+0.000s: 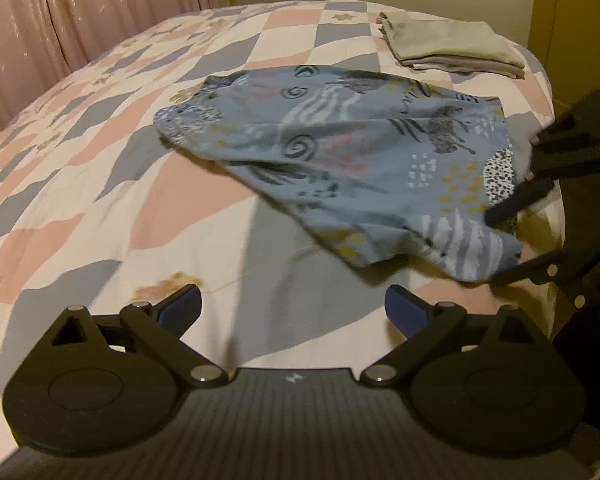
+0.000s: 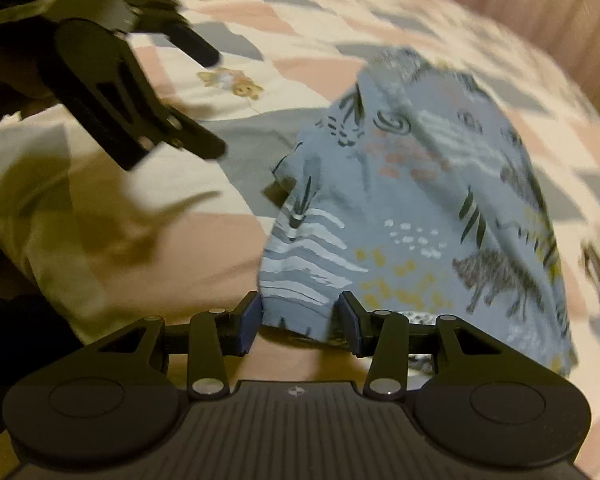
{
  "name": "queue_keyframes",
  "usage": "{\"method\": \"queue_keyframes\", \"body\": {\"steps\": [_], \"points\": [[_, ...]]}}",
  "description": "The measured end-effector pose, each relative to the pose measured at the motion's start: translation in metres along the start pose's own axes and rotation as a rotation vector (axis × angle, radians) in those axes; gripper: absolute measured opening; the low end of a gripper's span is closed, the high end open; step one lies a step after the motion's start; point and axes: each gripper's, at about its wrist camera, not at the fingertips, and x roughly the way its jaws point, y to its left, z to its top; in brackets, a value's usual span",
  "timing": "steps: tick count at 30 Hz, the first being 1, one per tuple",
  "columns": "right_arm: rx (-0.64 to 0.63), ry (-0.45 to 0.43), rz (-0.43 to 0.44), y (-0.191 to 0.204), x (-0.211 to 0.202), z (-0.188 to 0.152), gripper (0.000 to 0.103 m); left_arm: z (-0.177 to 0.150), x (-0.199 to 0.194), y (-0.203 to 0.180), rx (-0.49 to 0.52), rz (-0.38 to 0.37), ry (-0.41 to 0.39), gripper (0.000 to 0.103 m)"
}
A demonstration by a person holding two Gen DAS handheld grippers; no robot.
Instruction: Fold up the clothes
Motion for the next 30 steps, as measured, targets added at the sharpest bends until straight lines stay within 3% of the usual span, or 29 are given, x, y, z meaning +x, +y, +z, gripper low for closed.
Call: {"method": "queue_keyframes", "body": {"steps": [4,5,9,11,14,15,19,24,30], "points": [[-0.093,-0.117,-0.023,-0.004,-0.005,-0.013,0.041,-0.002,0.008,-0.021,0.002,0.007,-0.027,0.096],[-0.089,-0.143,-0.020,-0.006,-0.007,-0.016,0.034,-0.003,0.009,-0.024,0.003,0.006,-0.036,0.096],[-0.014,-0.229,0.034,-0.016,-0.014,-0.026,0.028,-0.007,0.010,-0.030,0.026,0.011,-0.070,0.096],[0.035,-0.261,0.063,-0.021,-0.016,-0.031,0.014,-0.009,0.010,-0.030,0.026,0.016,-0.092,0.096],[0.129,-0.296,0.096,-0.030,-0.016,-0.037,0.009,-0.009,0.013,-0.028,-0.002,0.006,-0.121,0.088],[0.170,-0.312,0.105,-0.034,-0.017,-0.039,0.009,-0.009,0.014,-0.028,-0.010,0.000,-0.132,0.083],[0.304,-0.382,0.129,-0.048,-0.024,-0.045,0.008,-0.008,0.012,-0.035,-0.018,-0.007,-0.200,0.082],[0.372,-0.440,0.071,-0.047,-0.037,-0.053,0.008,-0.011,0.008,-0.048,-0.039,-0.016,-0.265,0.082],[0.454,-0.510,0.001,-0.047,-0.053,-0.062,0.008,-0.008,0.005,-0.054,-0.150,0.007,-0.290,0.082]]}}
